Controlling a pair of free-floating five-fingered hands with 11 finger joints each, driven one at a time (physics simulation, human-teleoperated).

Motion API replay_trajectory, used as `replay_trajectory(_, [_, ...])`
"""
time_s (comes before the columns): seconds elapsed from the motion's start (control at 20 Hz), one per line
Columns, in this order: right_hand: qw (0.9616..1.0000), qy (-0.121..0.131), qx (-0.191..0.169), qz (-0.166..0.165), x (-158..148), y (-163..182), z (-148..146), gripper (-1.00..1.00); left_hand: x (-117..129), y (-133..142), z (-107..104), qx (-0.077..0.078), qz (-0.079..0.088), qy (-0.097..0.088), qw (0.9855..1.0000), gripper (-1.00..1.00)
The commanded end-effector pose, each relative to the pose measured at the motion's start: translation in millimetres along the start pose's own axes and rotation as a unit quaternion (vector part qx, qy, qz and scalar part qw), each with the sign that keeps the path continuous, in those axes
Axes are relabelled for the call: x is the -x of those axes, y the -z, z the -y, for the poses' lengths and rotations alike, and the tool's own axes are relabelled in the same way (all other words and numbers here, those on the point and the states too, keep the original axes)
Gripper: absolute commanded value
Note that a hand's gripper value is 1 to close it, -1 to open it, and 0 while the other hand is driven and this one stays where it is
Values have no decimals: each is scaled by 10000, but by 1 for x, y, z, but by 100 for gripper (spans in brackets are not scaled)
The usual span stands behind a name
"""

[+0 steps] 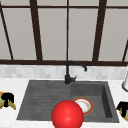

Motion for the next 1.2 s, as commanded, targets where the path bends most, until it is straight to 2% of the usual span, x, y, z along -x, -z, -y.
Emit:
replay_trajectory(0.0, [10000, 0, 0, 0, 0, 0, 0, 0, -22, -9, 31, 123, -76, -47, 9999, 100])
replay_trajectory(0.15, [10000, 0, 0, 0, 0, 0, 0, 0, -37, -18, 53, 89, -42, -77, 9999, 100])
replay_trajectory(0.25, [10000, 0, 0, 0, 0, 0, 0, 0, -40, -9, 65, 107, -162, -168, 9997, 100])
replay_trajectory(0.35, [10000, 0, 0, 0, 0, 0, 0, 0, -36, -8, 77, 70, -232, -253, 9994, 100])
replay_trajectory(0.4, [10000, 0, 0, 0, 0, 0, 0, 0, -26, -12, 80, 78, -261, -248, 9993, 100])
replay_trajectory(0.5, [10000, 0, 0, 0, 0, 0, 0, 0, -20, -7, 89, 86, -170, -87, 9998, 100])
replay_trajectory(0.55, [10000, 0, 0, 0, 0, 0, 0, 0, -12, -10, 90, 77, -114, -75, 9999, 100])
replay_trajectory(0.6, [10000, 0, 0, 0, 0, 0, 0, 0, -10, -5, 90, 41, -153, -2, 9999, 100])
replay_trajectory(0.75, [10000, 0, 0, 0, 0, 0, 0, 0, 0, -11, 93, 31, -144, -26, 9999, 100])
replay_trajectory(0.8, [10000, 0, 0, 0, 0, 0, 0, 0, 2, -14, 98, 109, -115, -28, 9999, 100])
replay_trajectory(0.9, [10000, 0, 0, 0, 0, 0, 0, 0, 7, -22, 104, 134, -87, -50, 9999, 100])
replay_trajectory(0.95, [10000, 0, 0, 0, 0, 0, 0, 0, 8, -32, 113, 93, -13, -154, 9998, 100])
replay_trajectory(1.05, [10000, 0, 0, 0, 0, 0, 0, 0, -7, -36, 124, 14, 82, -119, 9999, 100])
replay_trajectory(1.15, [10000, 0, 0, 0, 0, 0, 0, 0, -16, -31, 130, -92, 185, 0, 9998, 100])
